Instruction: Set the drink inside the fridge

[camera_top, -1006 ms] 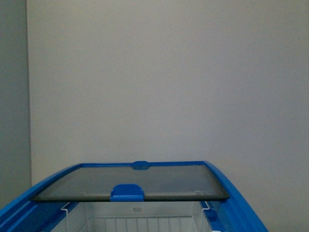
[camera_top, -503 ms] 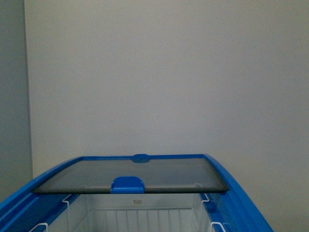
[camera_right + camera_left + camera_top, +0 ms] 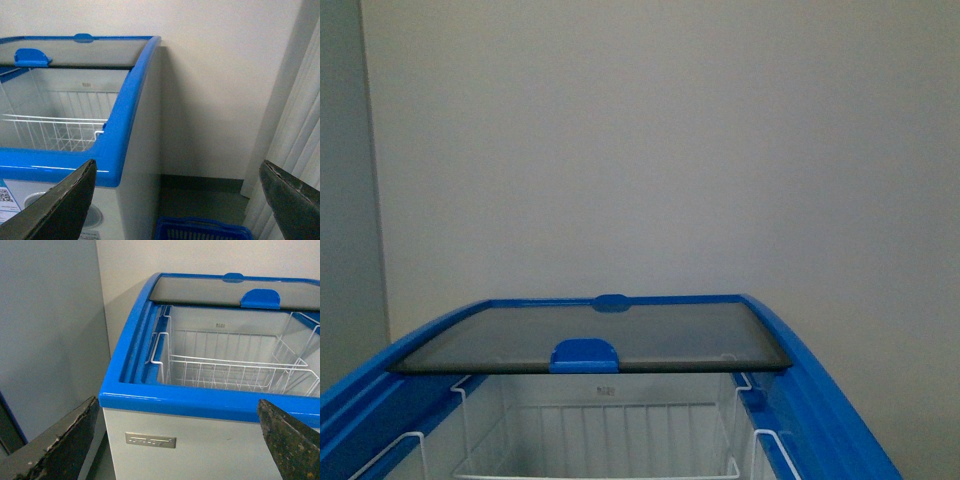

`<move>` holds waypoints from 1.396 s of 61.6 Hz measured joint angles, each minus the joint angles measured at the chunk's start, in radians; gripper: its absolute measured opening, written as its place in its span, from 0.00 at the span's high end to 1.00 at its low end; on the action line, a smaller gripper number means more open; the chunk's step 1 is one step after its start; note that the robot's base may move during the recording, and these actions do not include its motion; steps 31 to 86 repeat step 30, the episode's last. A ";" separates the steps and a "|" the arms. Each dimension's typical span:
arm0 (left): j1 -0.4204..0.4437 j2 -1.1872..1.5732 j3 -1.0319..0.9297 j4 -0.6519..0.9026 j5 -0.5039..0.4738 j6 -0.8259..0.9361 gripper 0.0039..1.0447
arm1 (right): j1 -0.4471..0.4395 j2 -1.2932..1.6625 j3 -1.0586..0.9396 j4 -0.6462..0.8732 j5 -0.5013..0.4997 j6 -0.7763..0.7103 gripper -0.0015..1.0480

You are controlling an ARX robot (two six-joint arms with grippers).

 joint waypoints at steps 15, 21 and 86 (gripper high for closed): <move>0.000 0.000 0.000 0.000 0.000 0.000 0.08 | 0.000 0.000 0.000 0.000 0.000 0.000 0.07; 0.000 0.000 0.000 0.000 0.000 0.000 0.08 | 0.000 0.000 0.000 0.000 0.000 0.000 0.07; 0.000 0.000 0.000 0.000 0.000 0.000 0.08 | 0.000 0.000 0.000 0.000 0.000 0.000 0.07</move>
